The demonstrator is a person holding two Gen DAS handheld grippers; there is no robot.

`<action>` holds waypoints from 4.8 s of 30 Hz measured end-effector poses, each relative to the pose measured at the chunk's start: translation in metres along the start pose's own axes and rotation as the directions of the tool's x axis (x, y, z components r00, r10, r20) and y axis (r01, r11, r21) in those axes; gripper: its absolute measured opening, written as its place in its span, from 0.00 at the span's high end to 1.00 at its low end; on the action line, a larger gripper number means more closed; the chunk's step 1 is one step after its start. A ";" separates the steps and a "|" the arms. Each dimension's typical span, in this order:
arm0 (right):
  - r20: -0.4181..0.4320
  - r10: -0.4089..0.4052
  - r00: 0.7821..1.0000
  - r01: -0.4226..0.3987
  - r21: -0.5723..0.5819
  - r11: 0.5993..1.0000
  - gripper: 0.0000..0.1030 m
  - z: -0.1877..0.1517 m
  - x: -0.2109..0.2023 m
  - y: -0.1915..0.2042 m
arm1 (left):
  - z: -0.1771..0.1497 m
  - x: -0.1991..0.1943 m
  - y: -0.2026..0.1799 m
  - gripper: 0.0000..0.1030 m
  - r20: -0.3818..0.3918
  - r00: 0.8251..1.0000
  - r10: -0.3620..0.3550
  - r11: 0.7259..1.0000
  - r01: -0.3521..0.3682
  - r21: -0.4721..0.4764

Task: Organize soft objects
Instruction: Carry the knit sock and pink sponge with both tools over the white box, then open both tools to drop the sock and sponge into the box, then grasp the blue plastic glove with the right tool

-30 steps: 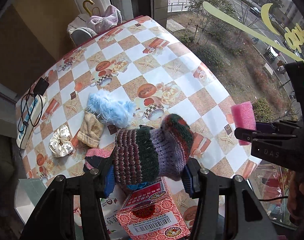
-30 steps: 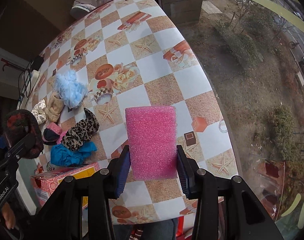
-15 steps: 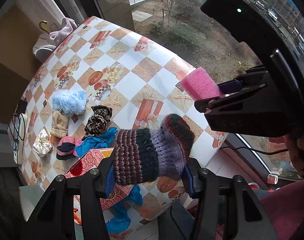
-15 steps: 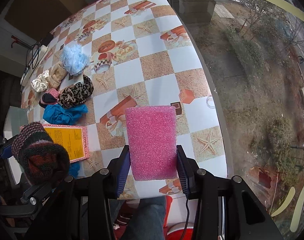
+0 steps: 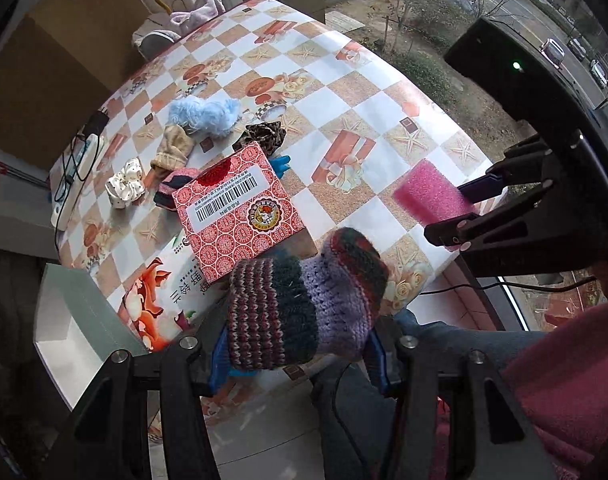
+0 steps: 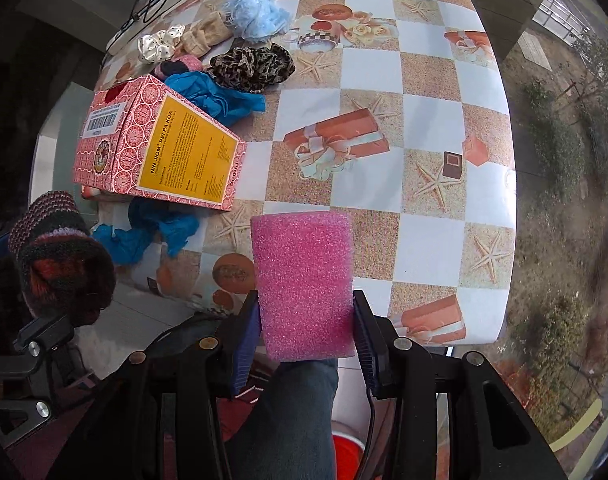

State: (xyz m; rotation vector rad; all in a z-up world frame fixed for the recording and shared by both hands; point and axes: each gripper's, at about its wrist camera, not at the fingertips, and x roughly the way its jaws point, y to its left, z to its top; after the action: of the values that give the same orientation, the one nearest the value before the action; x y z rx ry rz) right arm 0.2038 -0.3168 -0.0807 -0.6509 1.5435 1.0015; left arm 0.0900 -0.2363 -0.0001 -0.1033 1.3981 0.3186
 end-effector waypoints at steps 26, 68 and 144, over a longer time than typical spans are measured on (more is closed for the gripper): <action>-0.007 -0.041 0.999 0.036 -0.364 0.931 0.56 0.060 0.024 0.256 | -0.155 0.010 0.249 0.44 0.024 0.994 0.109 0.877 -0.085 -0.472; -0.250 -0.098 0.963 -0.058 -0.551 0.832 0.56 0.081 0.149 0.421 | -0.253 0.094 0.319 0.44 -0.130 0.991 0.038 0.694 -0.120 -0.710; 0.198 -0.073 0.977 0.016 0.275 0.961 0.11 0.014 0.096 0.151 | -0.107 0.050 0.250 0.00 0.058 0.993 -0.104 0.904 0.119 -0.410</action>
State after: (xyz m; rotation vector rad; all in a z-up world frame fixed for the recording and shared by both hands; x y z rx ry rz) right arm 0.0630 -0.2197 -0.1361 -0.3739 1.4416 0.7772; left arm -0.0746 -0.0176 -0.0389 -0.5241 1.2665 0.5156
